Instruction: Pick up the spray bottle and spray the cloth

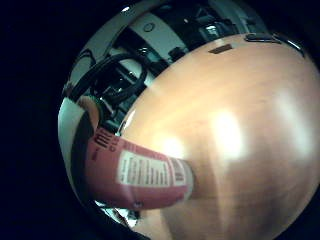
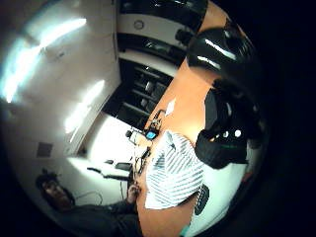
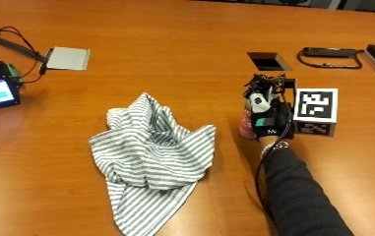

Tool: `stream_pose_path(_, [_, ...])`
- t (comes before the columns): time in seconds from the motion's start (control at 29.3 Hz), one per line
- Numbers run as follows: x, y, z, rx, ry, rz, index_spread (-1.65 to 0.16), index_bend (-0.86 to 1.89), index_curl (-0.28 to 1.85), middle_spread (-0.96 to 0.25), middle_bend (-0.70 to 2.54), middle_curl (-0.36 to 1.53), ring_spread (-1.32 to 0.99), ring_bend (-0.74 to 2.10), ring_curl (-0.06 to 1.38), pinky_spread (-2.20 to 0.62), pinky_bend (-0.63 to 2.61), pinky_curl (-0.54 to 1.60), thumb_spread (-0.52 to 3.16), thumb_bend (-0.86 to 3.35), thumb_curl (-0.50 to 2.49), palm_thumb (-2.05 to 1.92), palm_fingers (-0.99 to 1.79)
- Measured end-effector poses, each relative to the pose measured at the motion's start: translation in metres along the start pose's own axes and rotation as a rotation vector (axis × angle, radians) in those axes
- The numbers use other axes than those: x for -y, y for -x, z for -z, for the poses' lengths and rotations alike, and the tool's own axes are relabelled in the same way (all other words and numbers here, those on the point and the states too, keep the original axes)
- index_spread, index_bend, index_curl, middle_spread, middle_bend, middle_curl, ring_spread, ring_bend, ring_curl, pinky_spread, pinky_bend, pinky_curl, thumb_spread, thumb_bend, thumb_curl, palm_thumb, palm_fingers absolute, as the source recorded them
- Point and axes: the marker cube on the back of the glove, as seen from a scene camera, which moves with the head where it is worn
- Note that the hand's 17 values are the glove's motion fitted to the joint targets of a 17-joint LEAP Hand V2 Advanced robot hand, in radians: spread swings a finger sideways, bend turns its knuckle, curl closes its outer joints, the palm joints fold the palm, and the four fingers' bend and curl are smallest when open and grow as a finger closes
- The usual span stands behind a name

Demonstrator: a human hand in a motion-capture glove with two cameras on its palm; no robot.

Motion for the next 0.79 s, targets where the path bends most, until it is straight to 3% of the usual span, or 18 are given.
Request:
stream_pose_path(0.31, [-0.005,0.019,0.016,0.036,-0.113,0.164,-0.29,0.13,0.36,-0.23,0.51,0.48,-0.21,0.55,0.41,-0.25,0.46,0.36,1.17,0.13,0.41,0.87,1.34])
stream_pose_path(0.55, [-0.012,0.015,0.014,0.049,-0.160,0.207,-0.29,0.15,0.37,-0.25,0.48,0.49,-0.24,0.63,0.44,-0.29,0.53,0.39,1.22,0.10,0.43,0.85,1.32])
stream_pose_path(0.79, [0.002,0.008,-0.029,0.063,0.036,0.142,-0.29,0.16,0.39,-0.25,0.48,0.49,-0.24,0.67,0.46,-0.31,0.55,0.40,1.24,0.08,0.46,0.84,1.32])
